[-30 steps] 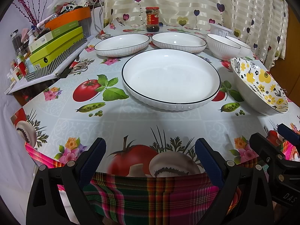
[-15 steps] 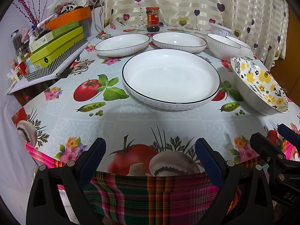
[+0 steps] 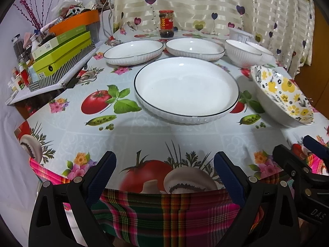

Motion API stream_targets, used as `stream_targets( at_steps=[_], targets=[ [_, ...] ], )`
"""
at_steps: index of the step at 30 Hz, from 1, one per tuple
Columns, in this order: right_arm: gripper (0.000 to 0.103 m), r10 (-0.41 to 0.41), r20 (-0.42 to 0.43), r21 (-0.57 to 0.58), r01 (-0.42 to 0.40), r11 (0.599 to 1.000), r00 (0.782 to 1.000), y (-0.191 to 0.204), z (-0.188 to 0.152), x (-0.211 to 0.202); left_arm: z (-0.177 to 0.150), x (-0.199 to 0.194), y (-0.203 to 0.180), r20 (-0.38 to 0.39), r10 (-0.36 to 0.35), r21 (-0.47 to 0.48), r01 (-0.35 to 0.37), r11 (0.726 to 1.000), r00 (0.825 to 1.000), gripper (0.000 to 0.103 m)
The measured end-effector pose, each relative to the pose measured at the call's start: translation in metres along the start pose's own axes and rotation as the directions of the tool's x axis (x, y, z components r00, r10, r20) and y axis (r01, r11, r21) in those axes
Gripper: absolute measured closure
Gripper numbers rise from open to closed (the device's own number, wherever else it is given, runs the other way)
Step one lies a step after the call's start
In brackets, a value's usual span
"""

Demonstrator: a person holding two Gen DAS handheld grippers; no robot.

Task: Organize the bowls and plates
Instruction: 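Move both tools toward the large white plate beside the floral bowl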

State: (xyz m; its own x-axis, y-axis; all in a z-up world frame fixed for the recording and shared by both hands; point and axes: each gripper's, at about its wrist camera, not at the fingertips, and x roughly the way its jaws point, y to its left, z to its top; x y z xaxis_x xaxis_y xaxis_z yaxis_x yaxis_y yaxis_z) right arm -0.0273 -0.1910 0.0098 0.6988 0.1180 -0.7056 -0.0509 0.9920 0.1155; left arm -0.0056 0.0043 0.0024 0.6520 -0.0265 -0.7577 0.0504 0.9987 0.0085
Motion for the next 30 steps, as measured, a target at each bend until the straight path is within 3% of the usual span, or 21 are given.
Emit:
stream_targets(
  at_steps=[10, 15, 19, 26, 30],
  targets=[
    [0.0, 0.02, 0.043, -0.009, -0.02, 1.0, 0.999, 0.004, 0.013, -0.01, 0.012, -0.007, 0.021, 0.016, -0.128, -0.095, 0.128, 0.987, 0.992, 0.006],
    [0.0, 0.049, 0.066, -0.036, -0.047, 0.998, 0.997, 0.011, 0.033, -0.012, 0.024, -0.005, 0.037, 0.011, -0.157, -0.135, 0.157, 0.978, 0.987, 0.007],
    [0.0, 0.065, 0.089, -0.075, -0.059, 0.995, 0.994, 0.015, 0.062, -0.008, 0.04, 0.002, 0.055, -0.015, -0.139, -0.152, 0.135, 0.979, 0.99, 0.007],
    [0.0, 0.082, 0.059, -0.109, -0.075, 0.991, 0.995, 0.016, 0.118, 0.023, 0.075, 0.011, 0.086, 0.007, -0.076, -0.179, 0.076, 0.981, 0.997, 0.008],
    [0.0, 0.101, 0.08, -0.126, -0.09, 0.988, 0.992, 0.019, 0.148, 0.037, 0.097, 0.02, 0.104, 0.022, -0.04, -0.192, 0.043, 0.98, 0.999, 0.014]
  ],
)
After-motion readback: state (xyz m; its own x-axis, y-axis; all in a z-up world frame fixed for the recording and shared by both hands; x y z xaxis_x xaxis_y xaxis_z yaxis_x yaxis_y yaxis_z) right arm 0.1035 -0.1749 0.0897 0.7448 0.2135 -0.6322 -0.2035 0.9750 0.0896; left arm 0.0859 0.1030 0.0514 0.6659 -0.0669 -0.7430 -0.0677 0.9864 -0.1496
